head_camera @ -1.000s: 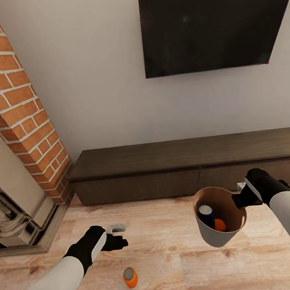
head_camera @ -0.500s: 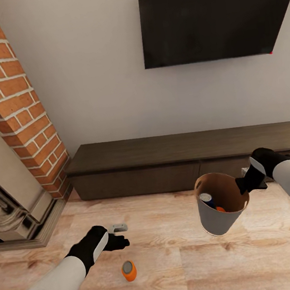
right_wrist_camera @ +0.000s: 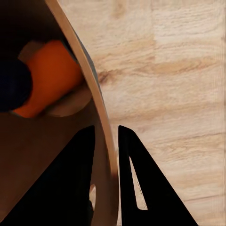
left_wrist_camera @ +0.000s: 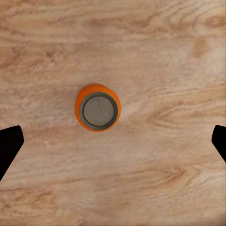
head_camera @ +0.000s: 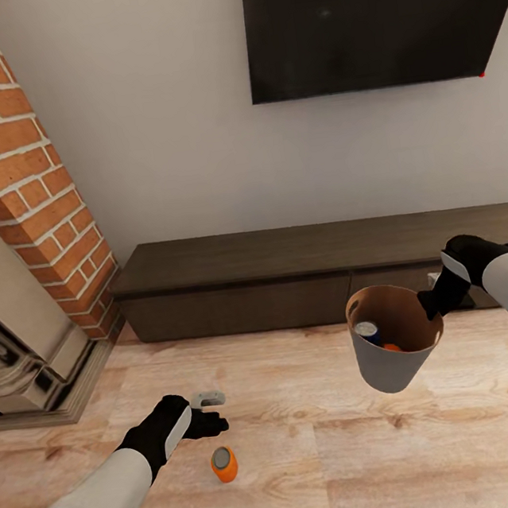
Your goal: Put the three can of soda from the living room inside the tash can in the kitchen.
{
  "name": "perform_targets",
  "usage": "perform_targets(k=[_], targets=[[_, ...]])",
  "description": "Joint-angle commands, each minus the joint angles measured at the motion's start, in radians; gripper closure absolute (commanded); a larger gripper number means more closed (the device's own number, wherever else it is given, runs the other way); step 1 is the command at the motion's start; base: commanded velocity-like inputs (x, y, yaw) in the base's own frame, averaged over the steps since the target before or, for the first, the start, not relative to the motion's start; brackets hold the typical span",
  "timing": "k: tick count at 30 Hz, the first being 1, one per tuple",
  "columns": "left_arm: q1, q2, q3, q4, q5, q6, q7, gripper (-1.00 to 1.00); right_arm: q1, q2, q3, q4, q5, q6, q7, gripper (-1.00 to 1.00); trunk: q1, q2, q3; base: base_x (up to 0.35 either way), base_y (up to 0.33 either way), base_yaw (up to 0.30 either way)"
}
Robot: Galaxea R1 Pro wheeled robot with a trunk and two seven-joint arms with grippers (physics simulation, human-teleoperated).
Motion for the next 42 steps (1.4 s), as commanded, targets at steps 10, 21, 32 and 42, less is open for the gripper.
perform_targets(k=[10,21,32,42], targets=[[0.000,0.000,-0.001,-0.002,0.000,-0.002,-0.002,-1.00,-0.005,0.001,0.027,0.001,-0.005,0.001,0.002,1.00,0.000,0.000,-0.016,0.162,0.036,0.000],[0.002,-0.015,-0.001,-0.010,0.002,0.002,0.036,-1.00,-0.005,0.001,0.029,0.001,-0.005,0.001,0.002,1.00,0.023,-0.042,-0.051,0.032,0.007,0.000],[0.002,-0.029,-0.001,-0.009,0.006,0.001,0.076,-1.00,-0.005,0.002,0.047,0.001,-0.005,0.001,0.002,1.00,0.065,-0.119,-0.103,0.000,0.000,0.000],[0.002,-0.029,-0.001,-0.011,0.006,0.000,0.075,-1.00,-0.010,0.000,0.058,0.001,-0.005,0.001,0.002,1.00,0.103,-0.189,-0.150,0.000,0.000,0.000]])
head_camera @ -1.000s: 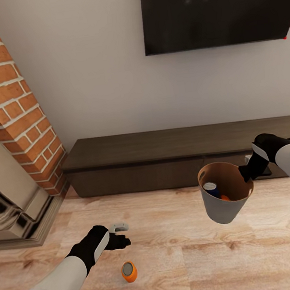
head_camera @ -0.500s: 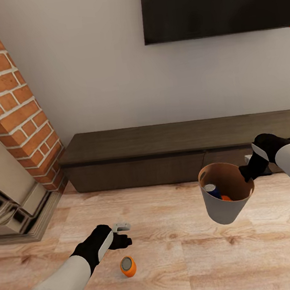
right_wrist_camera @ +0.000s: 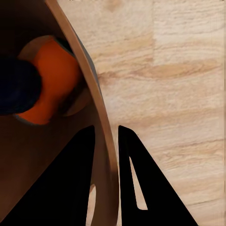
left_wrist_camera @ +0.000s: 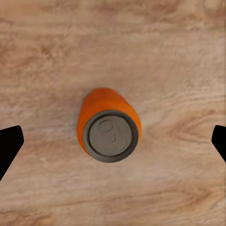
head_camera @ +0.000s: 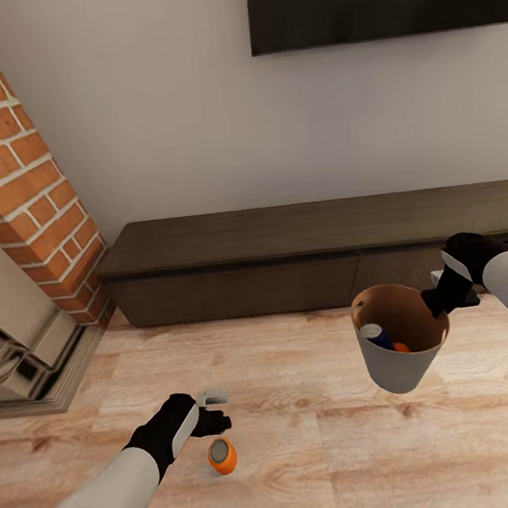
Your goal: Put the three can of soda from the living room inside the tash can in the kitchen.
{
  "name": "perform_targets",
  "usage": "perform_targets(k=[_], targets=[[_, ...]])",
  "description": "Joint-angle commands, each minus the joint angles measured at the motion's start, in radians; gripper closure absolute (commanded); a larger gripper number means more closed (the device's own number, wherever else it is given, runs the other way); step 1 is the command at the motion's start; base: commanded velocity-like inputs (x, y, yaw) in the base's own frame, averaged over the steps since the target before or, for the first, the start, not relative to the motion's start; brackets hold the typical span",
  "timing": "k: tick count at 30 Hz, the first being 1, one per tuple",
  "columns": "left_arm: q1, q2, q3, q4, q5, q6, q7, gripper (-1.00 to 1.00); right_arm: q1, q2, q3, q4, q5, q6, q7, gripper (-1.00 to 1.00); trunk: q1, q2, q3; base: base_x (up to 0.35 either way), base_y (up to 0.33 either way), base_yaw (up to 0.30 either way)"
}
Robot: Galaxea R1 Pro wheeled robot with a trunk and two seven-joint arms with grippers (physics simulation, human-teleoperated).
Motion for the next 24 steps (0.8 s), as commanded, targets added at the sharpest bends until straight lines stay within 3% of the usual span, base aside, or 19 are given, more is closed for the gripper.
perform_targets(k=[1,12,18,24], targets=[[0.000,0.000,0.000,0.000,0.000,0.000,0.000,-1.00,-0.005,0.000,0.002,0.001,-0.006,0.001,0.002,1.00,0.004,-0.007,-0.005,0.000,0.000,0.000],[0.000,-0.001,0.000,0.000,-0.001,-0.002,0.000,-1.00,-0.072,-0.001,0.045,0.003,-0.006,0.001,0.002,1.00,0.015,-0.024,-0.063,0.000,0.000,0.000],[0.000,-0.002,0.000,0.000,-0.002,-0.004,0.000,-1.00,-0.105,0.000,0.087,0.003,-0.006,0.001,0.002,1.00,0.018,-0.025,-0.095,0.000,0.000,0.000],[0.000,-0.001,0.000,-0.010,-0.001,-0.006,-0.001,-1.00,-0.125,0.000,0.097,0.003,-0.006,0.001,0.002,1.00,0.018,-0.025,-0.105,0.000,0.000,0.000]])
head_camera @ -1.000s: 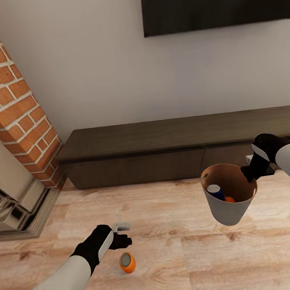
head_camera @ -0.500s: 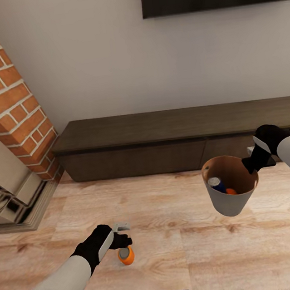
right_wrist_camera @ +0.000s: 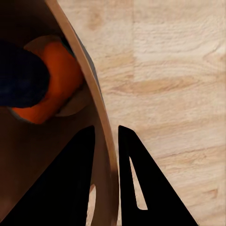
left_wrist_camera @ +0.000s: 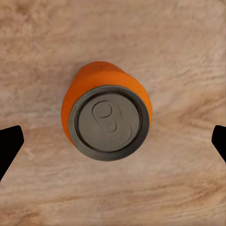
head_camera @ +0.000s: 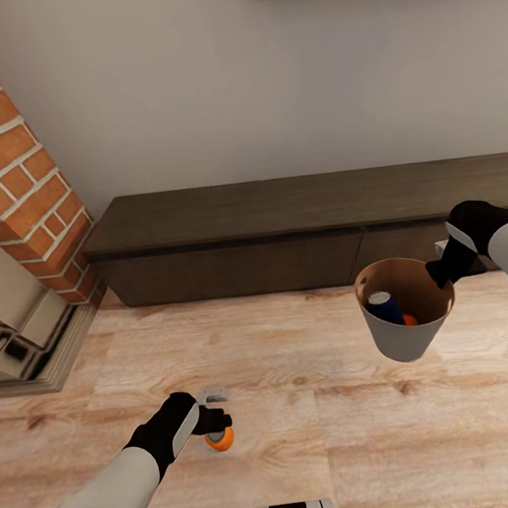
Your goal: Put the three can of soda from the living room inside the tash can in the kitchen.
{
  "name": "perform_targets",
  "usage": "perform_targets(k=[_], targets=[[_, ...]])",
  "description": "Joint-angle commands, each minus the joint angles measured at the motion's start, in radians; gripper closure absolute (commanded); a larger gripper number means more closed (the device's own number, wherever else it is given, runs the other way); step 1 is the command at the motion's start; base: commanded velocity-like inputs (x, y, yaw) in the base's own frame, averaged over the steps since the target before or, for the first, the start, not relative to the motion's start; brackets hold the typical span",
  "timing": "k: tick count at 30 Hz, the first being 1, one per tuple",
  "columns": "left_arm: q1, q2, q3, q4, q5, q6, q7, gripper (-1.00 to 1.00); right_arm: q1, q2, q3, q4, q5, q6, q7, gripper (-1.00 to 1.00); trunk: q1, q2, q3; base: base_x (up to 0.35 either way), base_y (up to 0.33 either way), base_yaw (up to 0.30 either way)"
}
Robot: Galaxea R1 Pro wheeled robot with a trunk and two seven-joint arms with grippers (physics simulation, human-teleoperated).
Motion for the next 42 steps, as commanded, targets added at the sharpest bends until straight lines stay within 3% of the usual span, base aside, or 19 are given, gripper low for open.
perform_targets(k=[1,21,33,42], targets=[[0.001,0.000,0.000,-0.008,-0.001,-0.001,0.000,-1.00,-0.002,0.000,0.000,0.000,-0.004,0.001,0.002,1.00,0.000,0.000,-0.001,0.000,0.000,0.000],[0.004,0.002,0.000,-0.026,-0.002,-0.017,0.001,-1.00,-0.003,0.001,0.002,-0.002,-0.003,0.001,0.002,1.00,0.000,0.000,-0.004,0.067,0.041,0.000],[0.004,-0.014,-0.001,-0.027,0.000,-0.017,0.001,-1.00,-0.002,-0.001,0.004,-0.002,-0.003,0.001,0.002,1.00,0.005,-0.003,-0.051,0.002,0.002,0.000],[0.004,-0.016,0.000,-0.072,-0.002,-0.017,0.001,-1.00,-0.003,-0.001,0.004,-0.002,-0.003,0.001,0.002,1.00,0.006,-0.003,-0.055,0.000,0.000,0.000]])
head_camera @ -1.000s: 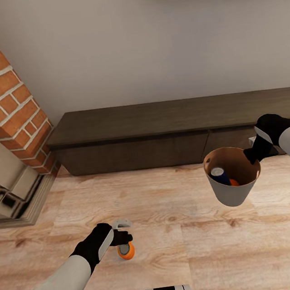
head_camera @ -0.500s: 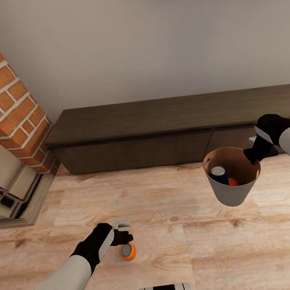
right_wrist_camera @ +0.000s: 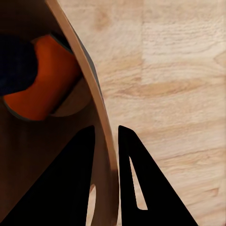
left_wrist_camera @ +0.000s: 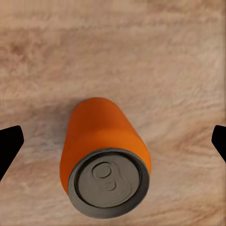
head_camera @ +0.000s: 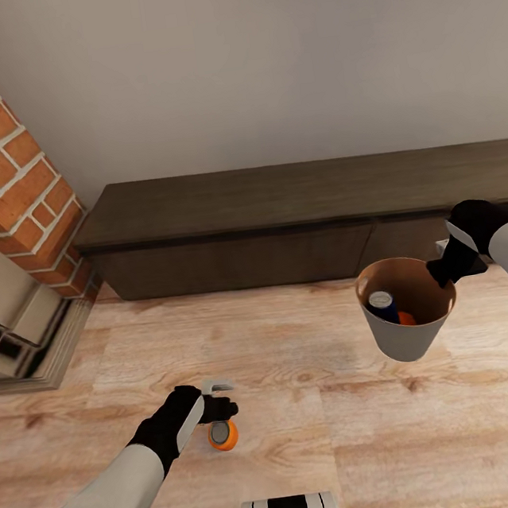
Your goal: Put the three can of soda from the living room inside the tash can in the kitchen.
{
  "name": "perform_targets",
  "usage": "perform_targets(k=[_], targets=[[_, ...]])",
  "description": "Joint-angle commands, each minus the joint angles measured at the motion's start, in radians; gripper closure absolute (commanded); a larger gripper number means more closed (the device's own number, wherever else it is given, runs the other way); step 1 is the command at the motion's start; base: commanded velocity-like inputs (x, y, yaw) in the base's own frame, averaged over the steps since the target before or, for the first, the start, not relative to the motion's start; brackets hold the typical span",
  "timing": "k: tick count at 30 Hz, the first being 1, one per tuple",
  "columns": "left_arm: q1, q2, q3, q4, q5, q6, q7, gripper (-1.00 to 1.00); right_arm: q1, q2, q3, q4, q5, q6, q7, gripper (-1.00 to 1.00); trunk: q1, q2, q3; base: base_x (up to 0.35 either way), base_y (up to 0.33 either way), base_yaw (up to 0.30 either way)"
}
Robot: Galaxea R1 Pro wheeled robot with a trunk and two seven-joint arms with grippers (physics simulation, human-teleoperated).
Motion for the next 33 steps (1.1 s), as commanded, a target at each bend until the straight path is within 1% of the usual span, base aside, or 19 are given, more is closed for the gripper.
perform_targets(k=[1,4,16,22,27,33], targets=[[0.000,0.000,0.001,-0.002,0.000,0.000,0.000,-1.00,-0.001,0.000,-0.002,0.000,-0.006,0.001,0.002,1.00,0.000,0.000,-0.004,0.000,0.000,0.000],[0.000,0.002,0.002,-0.004,-0.001,0.001,0.000,-1.00,-0.001,0.000,-0.002,0.000,-0.006,0.001,0.002,1.00,0.002,-0.001,-0.015,0.000,0.000,0.000],[0.000,0.004,0.002,-0.008,-0.003,0.001,0.001,-1.00,0.000,0.000,-0.001,0.000,-0.006,0.001,0.002,1.00,0.002,-0.001,-0.015,-0.006,0.000,0.000],[0.000,0.003,0.002,-0.006,-0.004,0.002,0.003,-1.00,0.000,0.000,0.000,0.000,-0.006,0.001,0.002,1.00,0.002,-0.001,-0.015,-0.179,0.000,0.000],[0.000,0.003,0.002,-0.009,-0.003,0.002,0.003,-1.00,0.000,0.000,0.000,0.000,-0.006,0.001,0.002,1.00,0.002,-0.001,-0.015,-0.046,0.000,0.000],[0.000,0.003,0.002,-0.008,-0.003,0.001,0.003,-1.00,0.000,0.001,0.000,0.000,-0.006,0.001,0.002,1.00,0.004,-0.002,-0.039,-0.005,0.000,0.000]])
